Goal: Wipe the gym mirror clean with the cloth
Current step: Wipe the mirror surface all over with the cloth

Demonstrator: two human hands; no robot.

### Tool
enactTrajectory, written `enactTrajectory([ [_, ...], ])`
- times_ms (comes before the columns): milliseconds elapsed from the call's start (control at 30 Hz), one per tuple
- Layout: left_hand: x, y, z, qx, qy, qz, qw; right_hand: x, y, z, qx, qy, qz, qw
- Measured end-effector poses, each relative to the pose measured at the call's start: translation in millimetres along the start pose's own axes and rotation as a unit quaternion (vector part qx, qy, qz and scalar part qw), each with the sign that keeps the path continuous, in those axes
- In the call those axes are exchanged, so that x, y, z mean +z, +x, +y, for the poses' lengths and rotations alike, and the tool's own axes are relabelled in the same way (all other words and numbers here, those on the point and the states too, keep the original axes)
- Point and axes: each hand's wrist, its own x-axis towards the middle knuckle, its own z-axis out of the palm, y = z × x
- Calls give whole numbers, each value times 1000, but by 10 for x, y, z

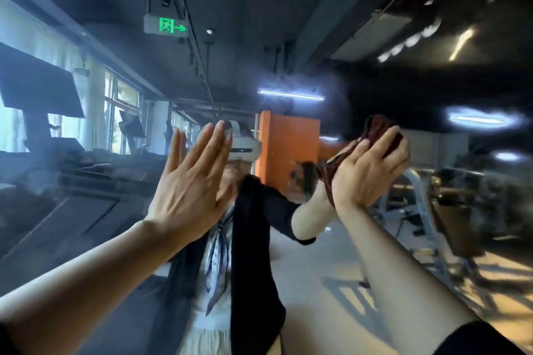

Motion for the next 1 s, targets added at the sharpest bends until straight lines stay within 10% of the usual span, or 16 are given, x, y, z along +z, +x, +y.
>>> enactTrajectory([
  [367, -25, -6, 51, -11, 47, -5, 999, 61, -304, -473, -512, 81, -118, 847],
  [633, -63, 7, 76, -7, 90, -26, 996, 214, 121, -645, -338, 71, -70, 936],
  [867, -258, 199, 87, -16, 62, 35, 997, 59, -306, -406, -552, 112, -152, 812],
  [1000, -268, 455, 111, -13, 55, 42, 998, -22, 90, 65, -503, 97, -130, 849],
])
